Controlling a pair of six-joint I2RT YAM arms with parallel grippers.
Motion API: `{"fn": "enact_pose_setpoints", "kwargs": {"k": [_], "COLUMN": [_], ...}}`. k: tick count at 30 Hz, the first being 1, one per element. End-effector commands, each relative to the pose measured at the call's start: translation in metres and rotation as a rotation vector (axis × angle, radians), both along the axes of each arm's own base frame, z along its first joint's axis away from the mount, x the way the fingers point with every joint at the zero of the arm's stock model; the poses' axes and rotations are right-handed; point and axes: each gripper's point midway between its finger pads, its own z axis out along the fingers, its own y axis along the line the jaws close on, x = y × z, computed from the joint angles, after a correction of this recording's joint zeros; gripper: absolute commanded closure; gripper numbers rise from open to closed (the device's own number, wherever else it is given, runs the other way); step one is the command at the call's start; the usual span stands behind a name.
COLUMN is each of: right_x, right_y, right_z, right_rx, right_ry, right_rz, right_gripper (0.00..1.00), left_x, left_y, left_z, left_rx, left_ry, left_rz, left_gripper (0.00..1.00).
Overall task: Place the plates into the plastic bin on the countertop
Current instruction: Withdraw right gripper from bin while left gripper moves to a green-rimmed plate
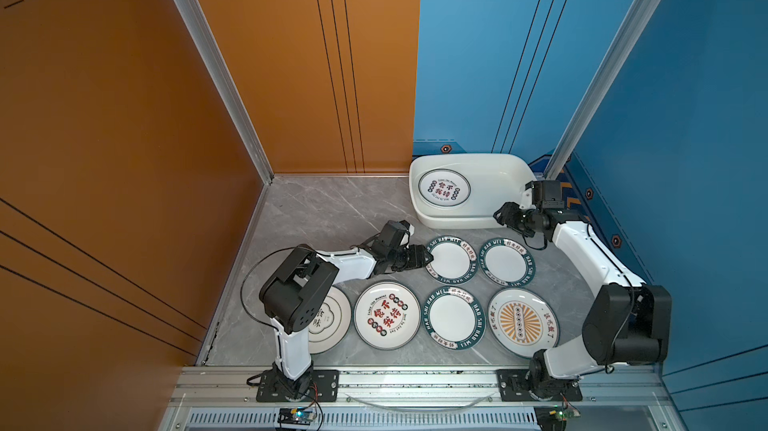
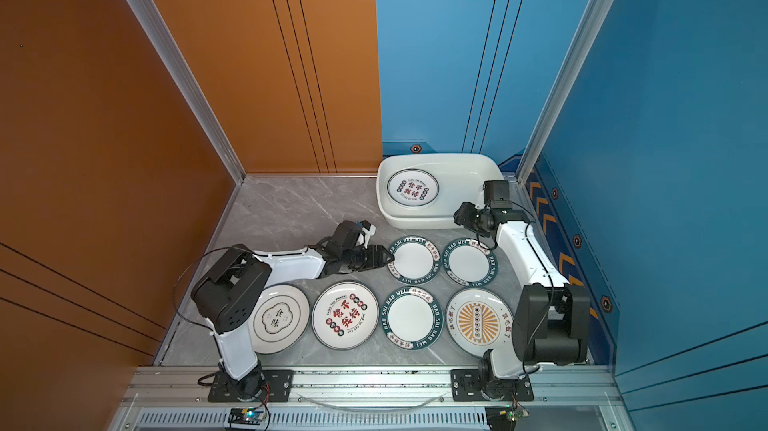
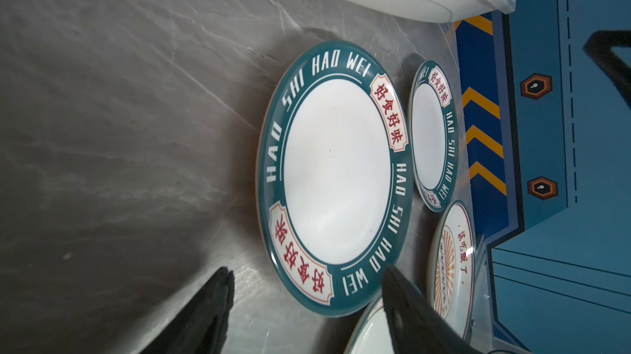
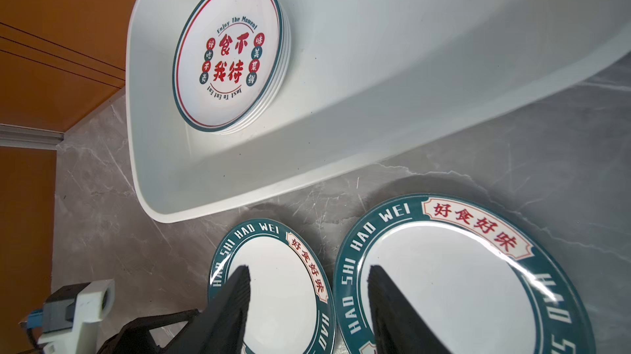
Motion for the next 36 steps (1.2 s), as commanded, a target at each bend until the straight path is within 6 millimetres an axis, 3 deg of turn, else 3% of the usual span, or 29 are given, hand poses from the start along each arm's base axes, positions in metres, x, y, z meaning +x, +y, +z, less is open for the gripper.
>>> {"fn": "enact_pose_setpoints", "kwargs": {"k": [1, 19, 36], "right_x": [-0.002, -0.005, -0.011], "right_y": [0.002, 0.005, 0.010], "right_z": [0.009, 0.011, -0.012], "right_rx": [0.055, 0.125, 0.151], "right_ry": [-0.047, -0.067, -0.031], "right_rz": [0.008, 0.010, 0.016], "right_gripper": [0.43, 0.43, 0.43], "left_x": [0.007, 0.013, 0.018], "left_y": [-0.007, -0.003, -0.007], "left_z": [-0.003, -0.027, -0.036], "left_rx": [-0.003, -0.016, -0.051], "left_ry": [-0.012, 0.007, 0.024], "left_rz": [0.019, 0.061, 0.061], "left_gripper": [0.33, 0.55, 0.77]}}
